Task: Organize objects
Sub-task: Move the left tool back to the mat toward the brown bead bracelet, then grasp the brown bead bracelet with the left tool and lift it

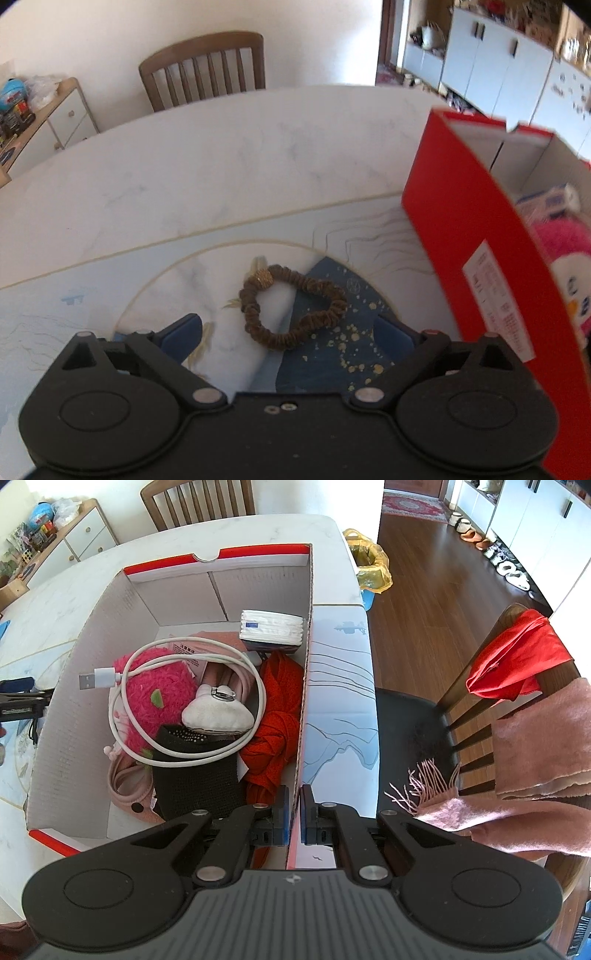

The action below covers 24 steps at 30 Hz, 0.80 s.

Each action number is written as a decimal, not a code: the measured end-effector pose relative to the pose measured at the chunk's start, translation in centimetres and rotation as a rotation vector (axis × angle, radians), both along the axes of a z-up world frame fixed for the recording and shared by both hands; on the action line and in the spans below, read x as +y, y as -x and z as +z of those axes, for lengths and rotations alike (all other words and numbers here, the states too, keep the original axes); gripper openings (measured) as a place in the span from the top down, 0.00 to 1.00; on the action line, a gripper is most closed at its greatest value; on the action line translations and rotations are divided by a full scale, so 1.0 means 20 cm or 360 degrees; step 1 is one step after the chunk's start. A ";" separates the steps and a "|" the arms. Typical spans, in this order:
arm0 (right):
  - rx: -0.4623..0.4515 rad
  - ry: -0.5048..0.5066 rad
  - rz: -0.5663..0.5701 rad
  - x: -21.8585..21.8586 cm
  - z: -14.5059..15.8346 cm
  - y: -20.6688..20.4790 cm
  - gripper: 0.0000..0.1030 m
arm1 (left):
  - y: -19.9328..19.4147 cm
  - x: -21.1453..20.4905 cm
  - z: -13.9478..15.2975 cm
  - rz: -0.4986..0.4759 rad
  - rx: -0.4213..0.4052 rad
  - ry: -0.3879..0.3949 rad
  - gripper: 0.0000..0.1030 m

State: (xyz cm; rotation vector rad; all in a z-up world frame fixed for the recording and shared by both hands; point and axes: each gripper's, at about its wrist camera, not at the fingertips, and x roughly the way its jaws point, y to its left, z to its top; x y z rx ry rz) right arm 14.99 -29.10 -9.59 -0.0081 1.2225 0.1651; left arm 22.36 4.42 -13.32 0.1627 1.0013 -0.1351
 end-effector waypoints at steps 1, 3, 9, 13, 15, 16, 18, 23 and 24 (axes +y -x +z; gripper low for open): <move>0.0005 -0.0002 -0.0002 0.00 0.00 0.00 0.96 | -0.01 -0.01 -0.02 -0.0010 0.0009 -0.0020 0.06; 0.0013 -0.0002 -0.0005 0.00 0.00 0.00 0.96 | -0.02 -0.03 -0.05 -0.0024 0.0024 -0.0059 0.07; 0.0028 0.0004 -0.0008 0.00 0.00 0.00 0.96 | -0.09 -0.03 -0.11 0.0023 0.0064 -0.0059 0.16; 0.0030 0.0004 -0.0011 0.00 0.00 0.01 0.96 | -0.12 -0.02 -0.12 0.0052 0.0065 -0.0022 0.22; 0.0031 0.0004 -0.0011 0.00 0.00 0.00 0.96 | -0.13 -0.02 -0.11 0.0047 0.0064 -0.0001 0.29; 0.0031 0.0003 -0.0012 0.00 0.00 0.00 0.96 | -0.13 -0.03 -0.11 0.0042 0.0065 0.0008 0.33; 0.0031 0.0003 -0.0013 0.00 0.00 0.01 0.96 | -0.12 -0.03 -0.10 0.0035 0.0060 0.0013 0.41; 0.0032 0.0004 -0.0012 0.00 0.00 0.01 0.96 | -0.11 -0.02 -0.08 0.0036 0.0048 0.0011 0.77; 0.0031 0.0005 -0.0011 0.00 0.00 0.01 0.96 | -0.11 -0.02 -0.08 0.0036 0.0048 0.0017 0.80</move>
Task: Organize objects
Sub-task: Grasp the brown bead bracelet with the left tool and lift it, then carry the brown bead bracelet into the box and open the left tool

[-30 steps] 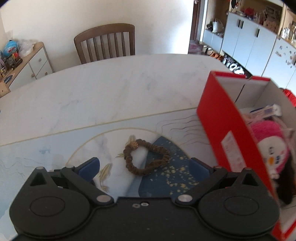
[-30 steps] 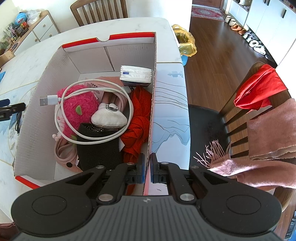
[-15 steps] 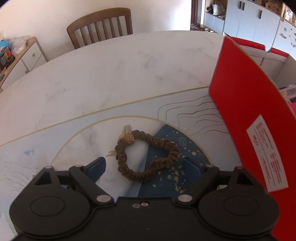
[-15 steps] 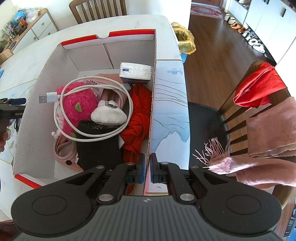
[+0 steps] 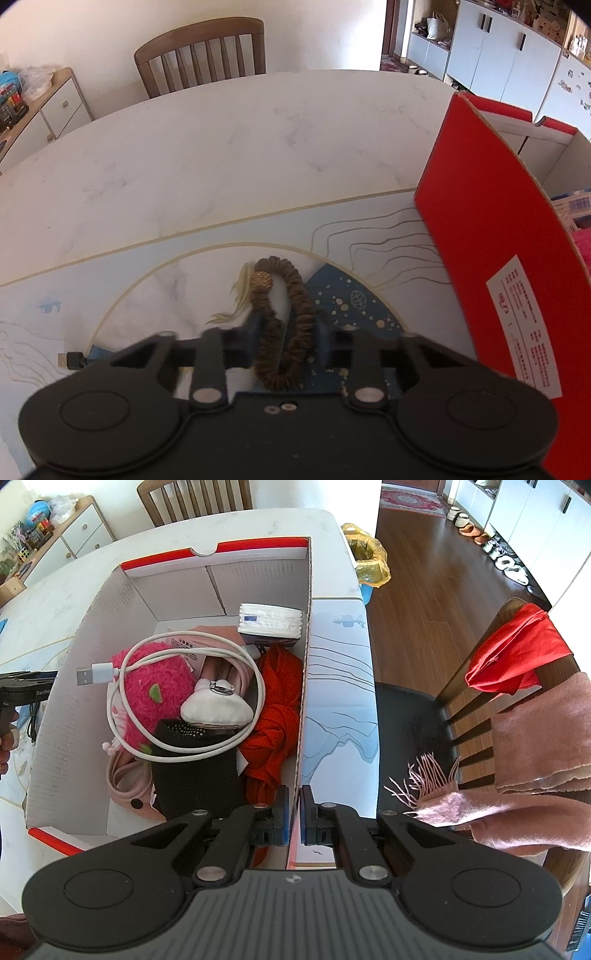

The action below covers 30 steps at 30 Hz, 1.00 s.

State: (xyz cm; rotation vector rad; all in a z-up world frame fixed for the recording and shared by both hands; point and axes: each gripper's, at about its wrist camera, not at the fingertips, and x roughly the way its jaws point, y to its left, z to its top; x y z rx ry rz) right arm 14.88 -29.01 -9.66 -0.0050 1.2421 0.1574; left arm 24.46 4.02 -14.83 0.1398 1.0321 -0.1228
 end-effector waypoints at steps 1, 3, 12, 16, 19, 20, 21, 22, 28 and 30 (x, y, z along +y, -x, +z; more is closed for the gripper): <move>0.0000 0.0001 0.0000 0.00 0.00 0.00 0.96 | 0.00 0.00 0.01 0.0001 0.0003 0.0003 0.84; -0.0003 0.0007 0.0007 0.00 0.00 0.00 0.96 | 0.02 0.01 0.02 -0.0006 -0.0004 0.0010 0.86; -0.0008 0.0008 0.0014 0.00 0.00 0.00 0.96 | 0.11 0.00 0.12 -0.0045 -0.0007 0.0017 0.90; -0.0010 0.0006 0.0016 0.00 0.00 0.00 0.96 | 0.18 -0.01 0.21 -0.0070 -0.0012 0.0039 0.91; -0.0011 0.0008 0.0017 0.00 0.00 0.00 0.96 | 0.23 -0.03 0.28 -0.0097 -0.0020 0.0072 0.91; -0.0011 0.0008 0.0017 0.00 0.00 0.00 0.96 | 0.25 -0.04 0.32 -0.0115 -0.0034 0.0090 0.91; -0.0012 0.0008 0.0017 0.00 0.00 0.00 0.96 | 0.27 -0.05 0.34 -0.0128 -0.0042 0.0103 0.91; -0.0012 0.0007 0.0017 0.00 0.00 0.00 0.96 | 0.29 -0.05 0.38 -0.0142 -0.0051 0.0120 0.91; -0.0012 0.0003 0.0015 0.01 0.00 -0.01 0.96 | 0.41 -0.14 0.59 -0.0241 -0.0176 0.0186 0.91; -0.0009 -0.0003 0.0009 0.00 0.00 -0.01 0.96 | 0.45 -0.19 0.66 -0.0284 -0.0209 0.0212 0.91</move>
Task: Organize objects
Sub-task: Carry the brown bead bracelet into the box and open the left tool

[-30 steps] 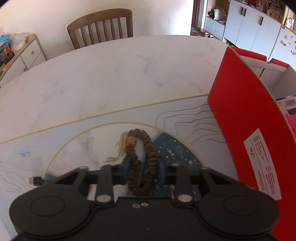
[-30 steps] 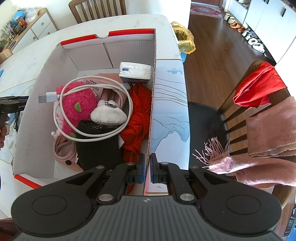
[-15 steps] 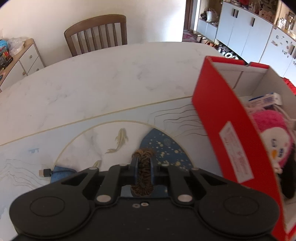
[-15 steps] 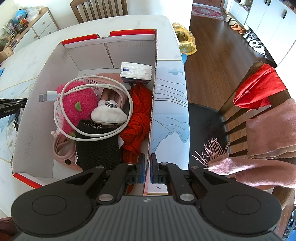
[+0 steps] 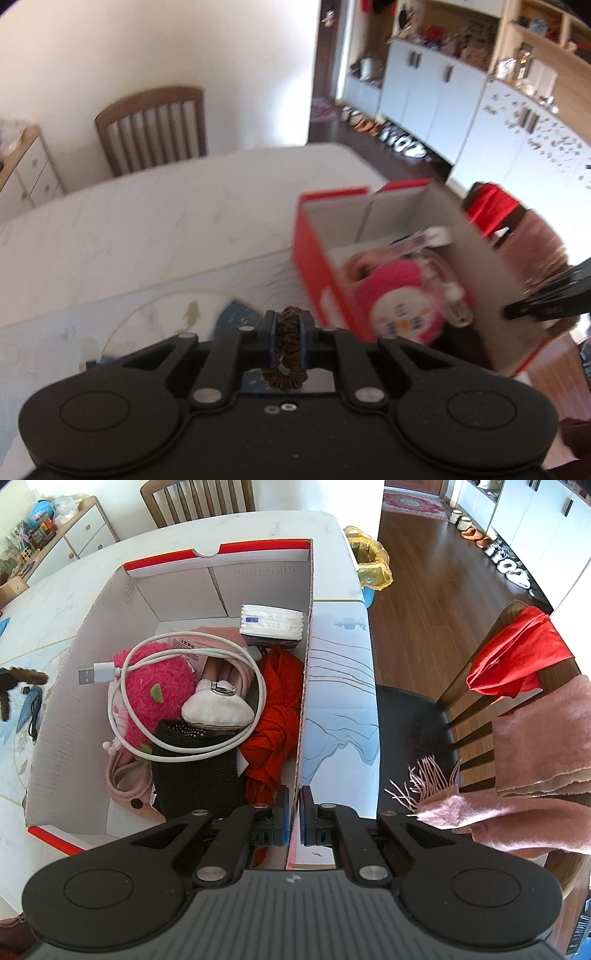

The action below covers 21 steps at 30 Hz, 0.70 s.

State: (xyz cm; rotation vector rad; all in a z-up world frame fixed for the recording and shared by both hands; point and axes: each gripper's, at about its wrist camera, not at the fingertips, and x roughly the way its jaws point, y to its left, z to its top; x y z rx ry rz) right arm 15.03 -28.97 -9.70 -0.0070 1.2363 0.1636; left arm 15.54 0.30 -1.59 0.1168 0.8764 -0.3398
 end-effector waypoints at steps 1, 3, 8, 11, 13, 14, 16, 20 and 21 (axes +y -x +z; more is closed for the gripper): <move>0.0000 -0.0002 -0.0002 0.00 0.00 0.00 0.96 | 0.01 -0.02 0.03 -0.0029 -0.0015 0.0017 0.91; -0.0001 -0.0002 -0.0001 0.00 0.00 0.00 0.96 | 0.03 -0.08 0.09 -0.0099 -0.0029 0.0047 0.91; 0.0000 -0.0005 -0.0003 0.00 0.00 0.00 0.96 | 0.08 -0.25 0.15 -0.0278 -0.0048 0.0061 0.91; -0.0001 -0.0006 -0.0005 0.00 0.00 0.00 0.96 | 0.10 -0.36 0.15 -0.0368 -0.0062 0.0056 0.91; -0.0001 -0.0005 -0.0003 0.00 0.00 0.00 0.96 | 0.10 -0.43 0.15 -0.0420 -0.0058 0.0066 0.91; -0.0002 -0.0004 -0.0002 0.00 0.00 -0.01 0.96 | 0.10 -0.47 0.14 -0.0448 -0.0058 0.0066 0.91; -0.0001 -0.0006 -0.0004 0.00 0.00 0.00 0.96 | 0.11 -0.53 0.12 -0.0505 -0.0070 0.0058 0.91; -0.0002 -0.0009 -0.0003 0.00 0.00 0.00 0.96 | 0.08 -0.66 0.06 -0.0592 -0.0072 0.0016 0.91; -0.0003 -0.0008 -0.0001 0.00 0.00 0.00 0.96 | 0.07 -0.70 0.04 -0.0606 -0.0081 -0.0007 0.91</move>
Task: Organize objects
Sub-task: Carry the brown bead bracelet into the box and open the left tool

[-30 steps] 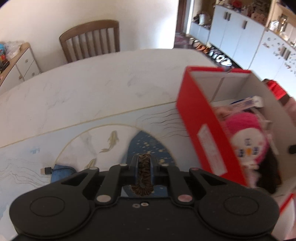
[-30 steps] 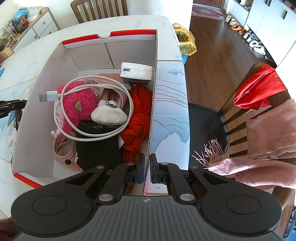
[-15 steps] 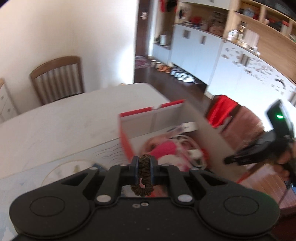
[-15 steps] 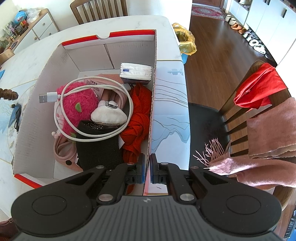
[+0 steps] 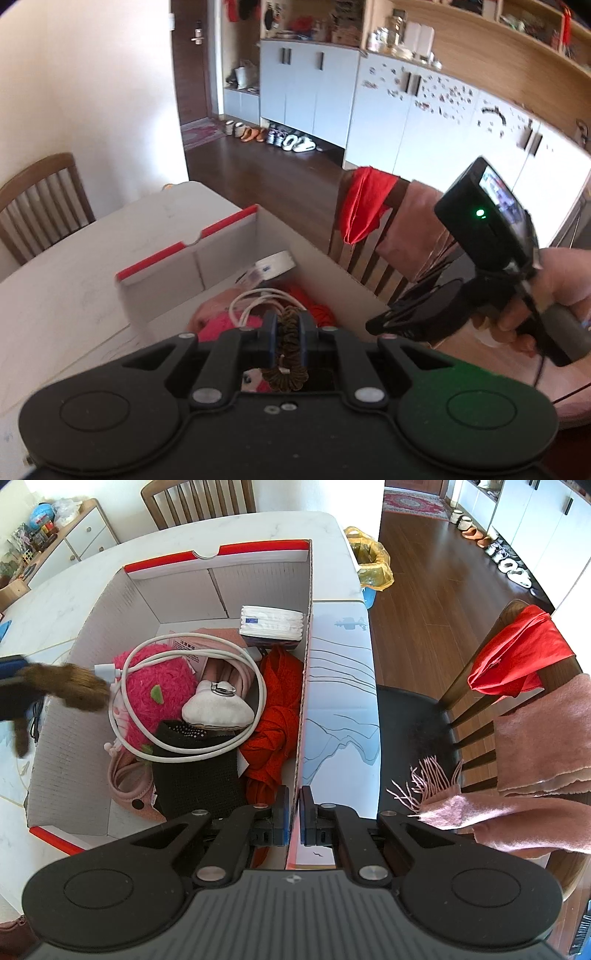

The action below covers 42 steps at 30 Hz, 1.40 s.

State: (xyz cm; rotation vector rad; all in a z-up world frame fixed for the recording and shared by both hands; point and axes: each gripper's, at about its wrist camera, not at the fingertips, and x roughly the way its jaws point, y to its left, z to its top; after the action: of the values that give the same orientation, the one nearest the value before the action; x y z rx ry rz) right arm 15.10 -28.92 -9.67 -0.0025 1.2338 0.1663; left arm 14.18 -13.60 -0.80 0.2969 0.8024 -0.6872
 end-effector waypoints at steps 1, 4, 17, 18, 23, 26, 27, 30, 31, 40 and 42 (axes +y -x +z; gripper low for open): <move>-0.0001 0.0000 0.0001 0.00 0.00 0.00 0.96 | -0.02 -0.04 -0.02 -0.0015 -0.0010 -0.0020 0.91; -0.0001 -0.0001 0.0001 0.00 0.00 0.00 0.96 | -0.07 -0.10 -0.07 -0.0034 -0.0009 -0.0054 0.90; -0.0003 -0.0004 0.0000 0.00 0.00 0.00 0.96 | -0.26 -0.28 -0.32 -0.0012 0.0066 -0.0266 0.90; -0.0003 -0.0004 0.0000 0.00 0.00 0.00 0.96 | -0.27 -0.28 -0.32 -0.0012 0.0079 -0.0270 0.90; -0.0004 -0.0005 0.0001 0.00 0.00 0.00 0.96 | -0.30 -0.28 -0.37 -0.0023 0.0150 -0.0294 0.84; -0.0004 -0.0003 0.0002 0.00 0.00 0.00 0.96 | -0.30 -0.28 -0.38 -0.0039 0.0189 -0.0294 0.80; -0.0004 -0.0003 0.0002 0.00 0.00 0.00 0.96 | -0.30 -0.28 -0.38 -0.0043 0.0196 -0.0289 0.80; -0.0004 -0.0003 0.0002 0.00 0.00 0.00 0.96 | -0.30 -0.27 -0.38 -0.0050 0.0216 -0.0267 0.74; -0.0004 -0.0004 0.0001 0.00 0.00 0.00 0.96 | -0.29 -0.27 -0.38 -0.0052 0.0223 -0.0255 0.70; -0.0005 -0.0005 0.0001 0.00 0.00 0.00 0.96 | -0.26 -0.22 -0.33 -0.0043 0.0222 -0.0168 0.39; -0.0005 -0.0005 0.0001 0.00 0.00 0.00 0.96 | -0.25 -0.20 -0.31 -0.0040 0.0216 -0.0149 0.36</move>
State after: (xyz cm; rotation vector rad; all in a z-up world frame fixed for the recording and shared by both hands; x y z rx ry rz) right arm 15.07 -28.92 -9.70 -0.0003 1.2305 0.1689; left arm 19.17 -17.66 -6.96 0.3483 0.9634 -0.6996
